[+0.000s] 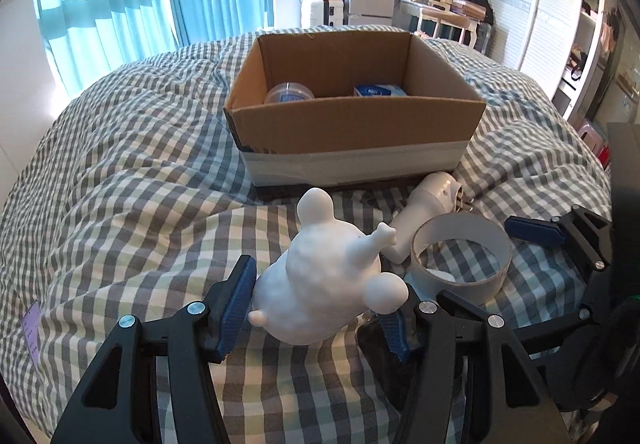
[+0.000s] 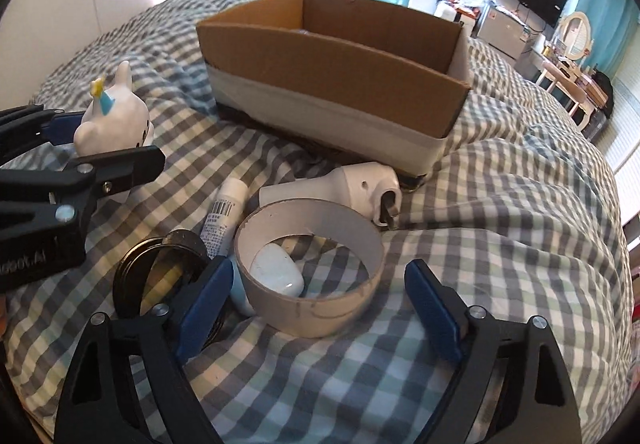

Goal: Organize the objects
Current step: 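Grasp the white figurine with the left gripper while the right gripper grasps the white band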

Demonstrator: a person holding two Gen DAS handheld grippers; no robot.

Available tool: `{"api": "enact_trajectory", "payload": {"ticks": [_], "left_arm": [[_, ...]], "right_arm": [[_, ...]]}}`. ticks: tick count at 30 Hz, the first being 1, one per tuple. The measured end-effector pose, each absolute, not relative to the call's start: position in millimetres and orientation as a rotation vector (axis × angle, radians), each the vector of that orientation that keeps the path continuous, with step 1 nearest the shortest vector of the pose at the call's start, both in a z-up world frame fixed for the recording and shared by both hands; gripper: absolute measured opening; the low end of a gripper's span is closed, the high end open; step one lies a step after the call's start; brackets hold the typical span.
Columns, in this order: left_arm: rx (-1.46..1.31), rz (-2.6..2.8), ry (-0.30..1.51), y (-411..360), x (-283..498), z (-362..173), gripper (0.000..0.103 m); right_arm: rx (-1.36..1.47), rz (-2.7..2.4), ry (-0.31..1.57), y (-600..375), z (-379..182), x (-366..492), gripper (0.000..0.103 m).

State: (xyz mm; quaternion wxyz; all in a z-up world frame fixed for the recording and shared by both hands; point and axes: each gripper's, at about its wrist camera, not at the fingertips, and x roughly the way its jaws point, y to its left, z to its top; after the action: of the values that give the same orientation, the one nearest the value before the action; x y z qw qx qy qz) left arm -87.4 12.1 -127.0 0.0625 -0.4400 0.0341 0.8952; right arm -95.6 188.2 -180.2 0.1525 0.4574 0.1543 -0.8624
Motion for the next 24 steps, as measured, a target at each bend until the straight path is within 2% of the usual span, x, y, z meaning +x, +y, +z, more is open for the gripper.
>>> {"api": "enact_trajectory", "payload": {"ticks": [2,4,24], "left_arm": [[-1.332,2.702,0.102,12,-88,-128,0.059],[-1.329,2.703,0.101,11,-87,-128,0.059],[-1.272,2.700,0.125,13,-64,-117,0.059]], "right_arm": [[1.336,-2.457,0.448,185,-185,-100,0.087],[1.364,-2.441,0.443,184,-189,-104,0.078],[1.157,-2.578,0.397,196,-149,-62,0.077]]}}
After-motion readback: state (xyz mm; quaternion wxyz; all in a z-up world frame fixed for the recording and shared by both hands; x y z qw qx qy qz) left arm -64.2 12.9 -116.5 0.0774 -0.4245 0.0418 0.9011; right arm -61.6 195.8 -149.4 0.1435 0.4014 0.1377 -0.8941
